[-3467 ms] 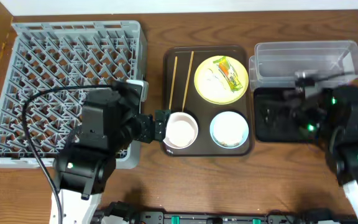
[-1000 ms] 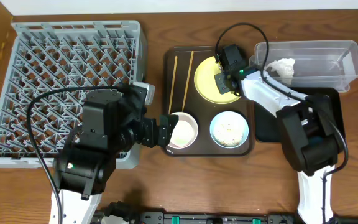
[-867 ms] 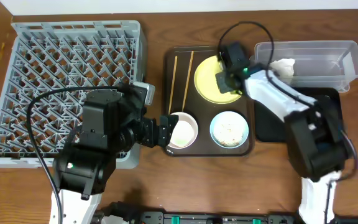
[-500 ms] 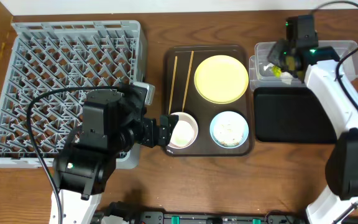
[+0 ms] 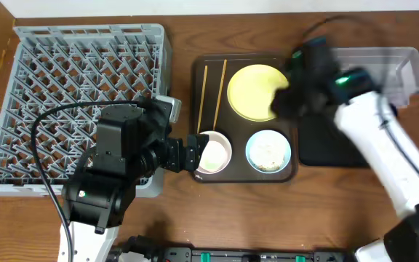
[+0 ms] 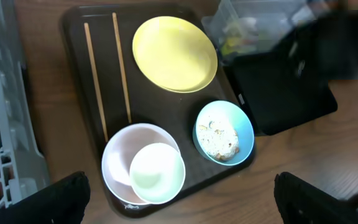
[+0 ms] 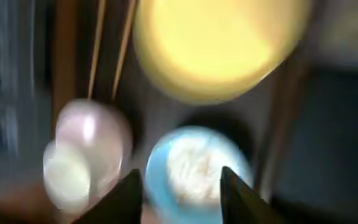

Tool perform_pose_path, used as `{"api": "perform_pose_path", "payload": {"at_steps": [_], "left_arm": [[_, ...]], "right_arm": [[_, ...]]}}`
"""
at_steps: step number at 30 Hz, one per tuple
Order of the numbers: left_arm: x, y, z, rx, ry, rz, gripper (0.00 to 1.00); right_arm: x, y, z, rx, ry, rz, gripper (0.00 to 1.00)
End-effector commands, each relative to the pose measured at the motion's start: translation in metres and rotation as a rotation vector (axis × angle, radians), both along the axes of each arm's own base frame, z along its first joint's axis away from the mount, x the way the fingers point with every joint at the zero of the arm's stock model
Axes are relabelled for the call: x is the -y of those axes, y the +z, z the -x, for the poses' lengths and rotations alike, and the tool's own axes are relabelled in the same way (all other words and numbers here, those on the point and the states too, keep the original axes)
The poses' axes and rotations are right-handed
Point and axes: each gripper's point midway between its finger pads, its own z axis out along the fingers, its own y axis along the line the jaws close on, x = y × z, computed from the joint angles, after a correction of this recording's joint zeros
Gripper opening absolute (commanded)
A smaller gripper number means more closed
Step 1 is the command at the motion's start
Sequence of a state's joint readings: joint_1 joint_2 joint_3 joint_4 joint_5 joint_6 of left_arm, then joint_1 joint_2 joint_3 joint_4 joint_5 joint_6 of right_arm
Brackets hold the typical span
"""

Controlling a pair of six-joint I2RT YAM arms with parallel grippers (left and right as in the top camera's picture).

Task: Sort waste into correct bins and load items into the dishwasher
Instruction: 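Grasp the light-blue bowl rim with the right gripper and lift it, then tip the light-blue bowl over the black tray to pour out the scraps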

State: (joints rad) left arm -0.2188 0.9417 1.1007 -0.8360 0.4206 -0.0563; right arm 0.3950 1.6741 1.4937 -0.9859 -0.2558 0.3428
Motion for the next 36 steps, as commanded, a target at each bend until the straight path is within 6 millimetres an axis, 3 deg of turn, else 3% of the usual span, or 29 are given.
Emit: {"api": "perform_pose_path", "payload": {"at_steps": [1, 4, 10, 13, 18, 19, 21, 24, 28, 31, 33, 36], "left_arm": [[0.003, 0.01, 0.0, 0.014, -0.007, 0.021, 0.95], [0.003, 0.01, 0.0, 0.014, -0.007, 0.021, 0.95], [0.003, 0.01, 0.0, 0.014, -0.007, 0.021, 0.95], [0.003, 0.01, 0.0, 0.014, -0.007, 0.021, 0.96], [0.003, 0.01, 0.0, 0.014, -0.007, 0.021, 0.95], [0.003, 0.01, 0.0, 0.014, -0.007, 0.021, 0.95], [0.003, 0.01, 0.0, 0.014, -0.007, 0.021, 0.95], [0.003, 0.01, 0.0, 0.014, -0.007, 0.021, 0.96], [0.003, 0.01, 0.0, 0.014, -0.007, 0.021, 0.95], [0.003, 0.01, 0.0, 0.014, -0.007, 0.021, 0.95], [0.003, 0.01, 0.0, 0.014, -0.007, 0.021, 0.95], [0.003, 0.01, 0.0, 0.014, -0.007, 0.021, 0.95]], "right_arm": [[-0.048, -0.044, 0.06, -0.077, 0.278, 0.116, 0.37], [-0.054, -0.073, 0.073, -0.067, 0.294, 0.238, 0.38], [-0.062, -0.125, 0.091, -0.106, 0.349, 0.31, 0.36], [-0.053, -0.148, 0.097, -0.157, 0.341, 0.342, 0.25], [-0.043, -0.157, 0.085, -0.149, 0.272, 0.378, 0.07], [-0.044, -0.155, 0.081, -0.146, 0.257, 0.358, 0.01], [-0.049, -0.151, 0.079, -0.15, 0.258, 0.324, 0.01], [-0.069, -0.128, 0.081, -0.157, 0.291, 0.191, 0.01], [-0.091, -0.057, 0.073, -0.115, 0.304, -0.148, 0.01], [-0.071, -0.014, 0.05, -0.051, 0.222, -0.286, 0.01], [-0.048, -0.002, 0.037, -0.045, 0.159, -0.335, 0.01], [-0.013, -0.003, 0.022, -0.07, 0.083, -0.417, 0.01]]}}
